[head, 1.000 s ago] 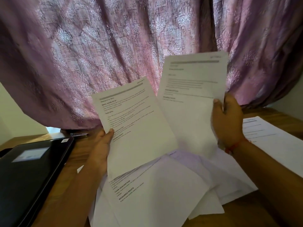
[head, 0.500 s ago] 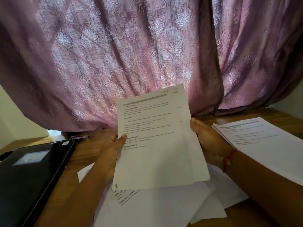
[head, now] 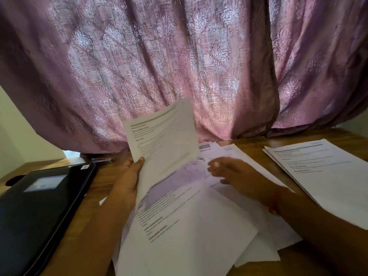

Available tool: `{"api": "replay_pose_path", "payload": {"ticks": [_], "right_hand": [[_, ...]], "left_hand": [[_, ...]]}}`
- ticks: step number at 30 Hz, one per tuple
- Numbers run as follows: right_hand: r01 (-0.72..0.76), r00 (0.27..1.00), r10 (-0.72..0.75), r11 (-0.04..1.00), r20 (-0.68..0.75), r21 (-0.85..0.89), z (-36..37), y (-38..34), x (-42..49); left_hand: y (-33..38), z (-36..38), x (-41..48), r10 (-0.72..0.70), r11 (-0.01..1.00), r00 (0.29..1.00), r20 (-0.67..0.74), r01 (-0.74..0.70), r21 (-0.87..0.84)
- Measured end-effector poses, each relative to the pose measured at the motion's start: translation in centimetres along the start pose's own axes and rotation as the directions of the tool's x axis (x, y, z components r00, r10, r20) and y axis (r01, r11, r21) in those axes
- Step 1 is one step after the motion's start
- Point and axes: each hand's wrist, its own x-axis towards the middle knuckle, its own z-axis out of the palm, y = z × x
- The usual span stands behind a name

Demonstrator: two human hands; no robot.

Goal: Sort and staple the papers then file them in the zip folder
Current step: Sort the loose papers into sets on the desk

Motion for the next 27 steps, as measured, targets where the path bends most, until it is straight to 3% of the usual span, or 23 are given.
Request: {"api": "replay_pose_path", "payload": {"ticks": [2, 4, 6, 9, 14, 20, 23, 27], "right_hand": [[0.202, 0.975, -0.127, 0.845, 0.182, -0.495, 1.6, -0.1, -1.0], [0.279, 0.940, -0.060, 0.701, 0.335, -0.656, 3.0, -0.1, -1.3], [0.300, 0.924, 0.002, 0.618, 0.383, -0.727, 3.6, -0.2, -1.4], [0.269, 0.939, 0.027, 0.563, 0.343, -0.781, 3.2, 0.0, -1.2], [0.198, 0.960, 0.070, 0.519, 0.272, -0.832, 2.2, 0.5, -0.8], [0.169, 0.975, 0.048, 0.462, 0.215, -0.871, 2.7, -0.4, -1.2], [0.165, 0.973, 0.053, 0.521, 0.225, -0.838, 3.3, -0.6, -1.4], [0.073, 0.994, 0.013, 0.645, 0.107, -0.760, 3.1, -0.4, -1.2]], "left_hand": [[0.5, -0.5, 0.3, -0.017, 0.998, 0.999, -0.042, 0.015, -0.054], [0.8, -1.0, 0.3, -0.036, 0.997, 0.997, -0.065, 0.031, -0.068], [1.1, -1.4, 0.3, -0.030, 0.998, 0.996, -0.085, 0.025, -0.055], [1.4, -1.8, 0.2, 0.001, 0.998, 0.997, -0.073, -0.005, -0.056], [1.4, -1.3, -0.5, -0.075, 0.995, 0.996, -0.047, 0.072, -0.069], [0.6, -1.8, 1.1, -0.027, 1.000, 0.997, -0.070, 0.026, -0.016], [-1.1, -3.3, 3.1, -0.033, 0.996, 0.997, -0.066, 0.038, 0.080], [-3.0, -5.4, 5.6, -0.096, 0.987, 0.992, -0.081, 0.105, 0.122]]}}
